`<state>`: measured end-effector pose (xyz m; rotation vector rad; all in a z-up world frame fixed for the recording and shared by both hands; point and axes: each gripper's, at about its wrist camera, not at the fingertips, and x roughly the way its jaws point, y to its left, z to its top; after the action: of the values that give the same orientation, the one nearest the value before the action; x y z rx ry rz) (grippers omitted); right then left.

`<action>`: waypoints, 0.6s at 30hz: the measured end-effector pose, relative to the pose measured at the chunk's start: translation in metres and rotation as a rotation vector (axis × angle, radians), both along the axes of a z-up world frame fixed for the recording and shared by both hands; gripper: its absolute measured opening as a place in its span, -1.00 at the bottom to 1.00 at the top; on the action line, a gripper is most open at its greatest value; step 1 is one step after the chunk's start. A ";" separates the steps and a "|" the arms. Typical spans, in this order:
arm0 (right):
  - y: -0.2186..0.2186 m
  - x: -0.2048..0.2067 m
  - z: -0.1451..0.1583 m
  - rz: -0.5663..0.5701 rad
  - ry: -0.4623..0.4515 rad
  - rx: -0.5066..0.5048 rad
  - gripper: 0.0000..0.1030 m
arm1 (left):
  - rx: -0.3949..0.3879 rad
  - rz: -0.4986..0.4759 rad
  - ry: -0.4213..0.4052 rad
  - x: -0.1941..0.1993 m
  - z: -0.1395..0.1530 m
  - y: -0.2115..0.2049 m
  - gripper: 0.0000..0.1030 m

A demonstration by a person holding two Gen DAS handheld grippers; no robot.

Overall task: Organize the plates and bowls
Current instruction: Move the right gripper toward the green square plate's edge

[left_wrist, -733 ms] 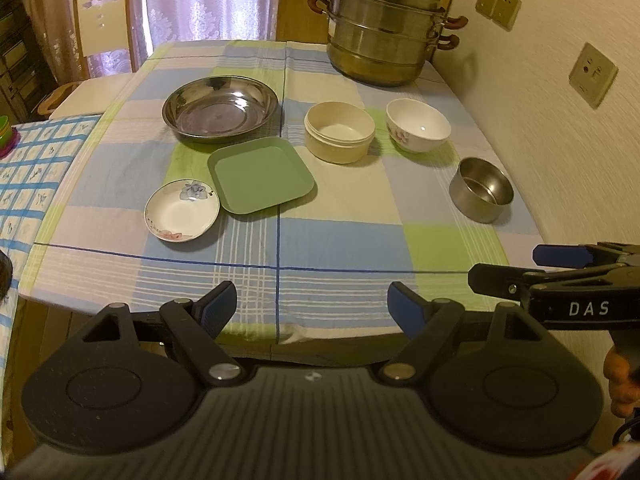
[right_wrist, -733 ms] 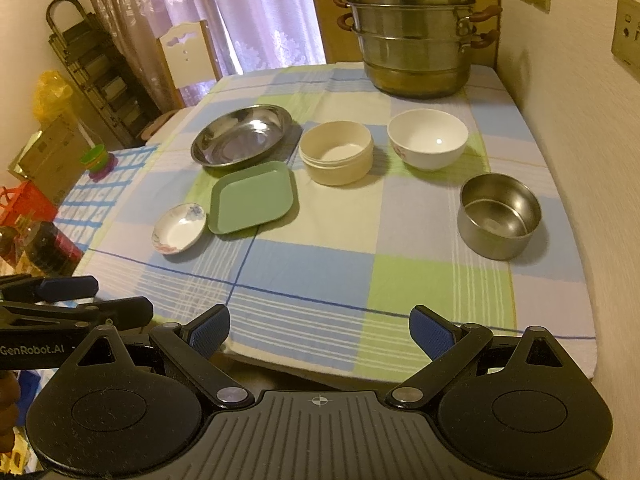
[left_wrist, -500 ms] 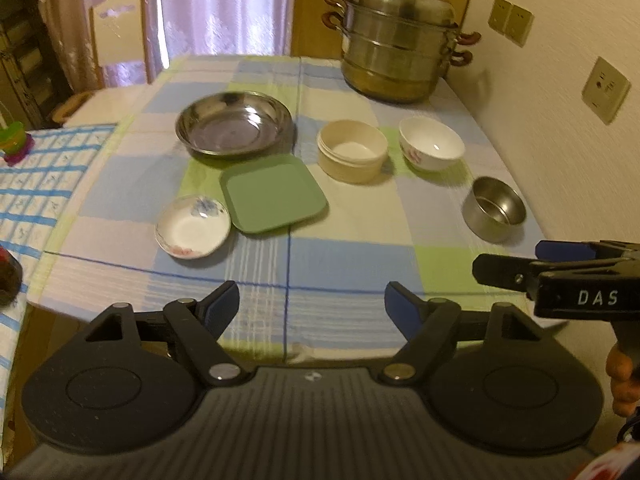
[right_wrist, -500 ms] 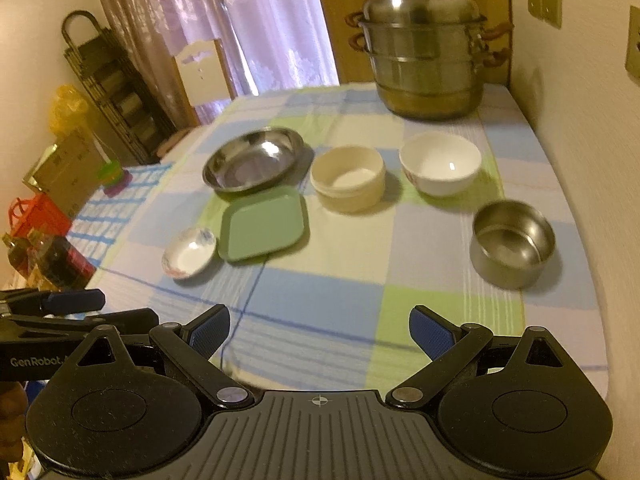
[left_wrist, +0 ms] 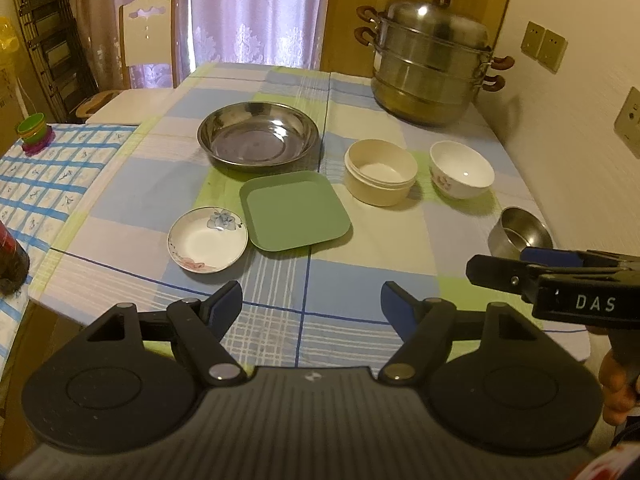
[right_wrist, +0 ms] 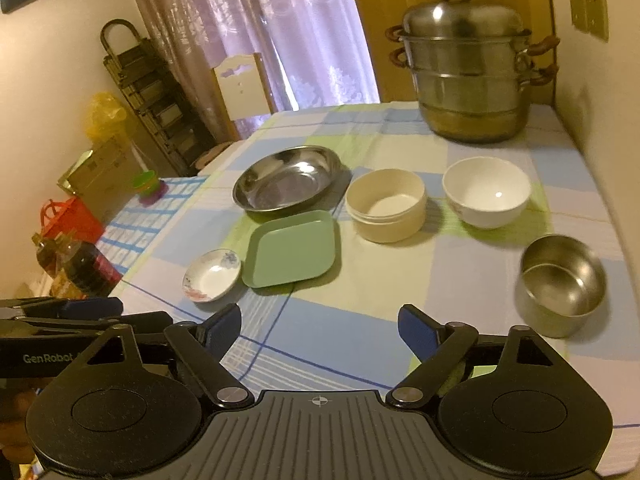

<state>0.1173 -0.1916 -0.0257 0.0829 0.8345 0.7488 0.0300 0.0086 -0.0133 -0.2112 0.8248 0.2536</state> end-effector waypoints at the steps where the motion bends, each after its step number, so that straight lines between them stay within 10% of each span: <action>1: 0.003 0.003 -0.002 -0.003 0.001 0.000 0.65 | -0.002 -0.003 0.001 0.003 -0.002 0.002 0.41; 18: 0.085 0.084 -0.053 0.008 0.021 -0.010 -0.04 | -0.042 -0.097 0.058 0.104 -0.054 0.080 0.12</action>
<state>0.2013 -0.1061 -0.0788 0.0791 0.8592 0.7521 0.1343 0.0887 -0.0677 -0.2040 0.8955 0.1522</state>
